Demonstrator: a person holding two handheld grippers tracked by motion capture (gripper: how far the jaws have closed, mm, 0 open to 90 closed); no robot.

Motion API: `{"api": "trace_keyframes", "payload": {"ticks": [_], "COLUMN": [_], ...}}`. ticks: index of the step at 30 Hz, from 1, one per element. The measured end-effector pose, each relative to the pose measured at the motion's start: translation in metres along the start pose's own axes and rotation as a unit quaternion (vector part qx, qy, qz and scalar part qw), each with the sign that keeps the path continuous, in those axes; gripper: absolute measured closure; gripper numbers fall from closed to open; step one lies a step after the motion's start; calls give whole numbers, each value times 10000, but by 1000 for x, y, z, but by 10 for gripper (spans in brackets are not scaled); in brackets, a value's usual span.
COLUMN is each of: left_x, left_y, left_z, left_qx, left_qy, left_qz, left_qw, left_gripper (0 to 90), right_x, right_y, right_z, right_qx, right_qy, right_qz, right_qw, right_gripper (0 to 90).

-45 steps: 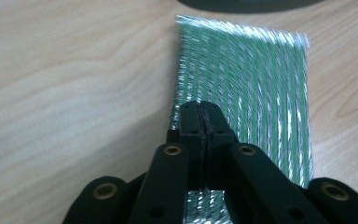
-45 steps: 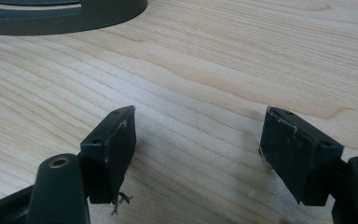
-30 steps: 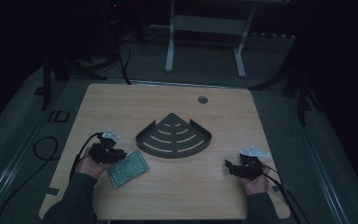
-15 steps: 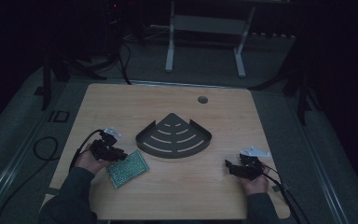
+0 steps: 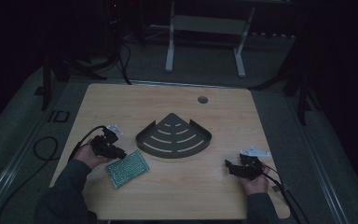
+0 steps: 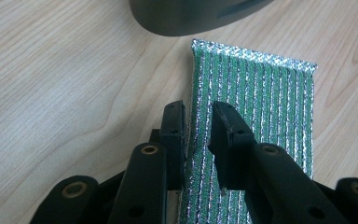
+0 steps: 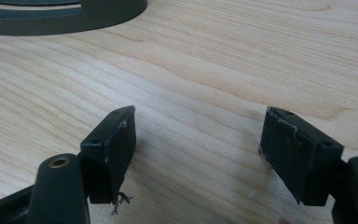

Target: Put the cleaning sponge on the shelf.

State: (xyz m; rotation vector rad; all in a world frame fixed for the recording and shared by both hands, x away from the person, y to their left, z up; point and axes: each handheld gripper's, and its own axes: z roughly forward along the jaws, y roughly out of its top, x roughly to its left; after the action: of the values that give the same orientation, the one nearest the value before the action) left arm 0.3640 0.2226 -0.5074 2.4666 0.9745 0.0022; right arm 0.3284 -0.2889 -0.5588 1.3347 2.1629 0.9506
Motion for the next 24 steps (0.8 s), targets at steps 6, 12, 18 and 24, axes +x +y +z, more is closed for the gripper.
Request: {"api": "trace_keyframes", "payload": {"ticks": [6,12,18,24], "left_x": [3,5,4,6], "left_y": [2,4,5,5], "left_z": [3,5,8,11], "left_qx": [87,190,351,427], "left_qy": [-101,-168,-228,-258], "left_qz": [24,63,48,-47], "left_qw": [9999,9997,9991,9987], "left_gripper": [761,777,790,790], "right_x": [0,0,0,0], "right_y": [0,0,0,0], "right_z": [0,0,0,0], "right_qx": [0,-1,-1,-2], "right_qy": [1,1,2,2], "right_qz": [0,-5,-4,-5], "right_qw": [10000,10000,10000,10000], "right_gripper": [261,261,261,261]}}
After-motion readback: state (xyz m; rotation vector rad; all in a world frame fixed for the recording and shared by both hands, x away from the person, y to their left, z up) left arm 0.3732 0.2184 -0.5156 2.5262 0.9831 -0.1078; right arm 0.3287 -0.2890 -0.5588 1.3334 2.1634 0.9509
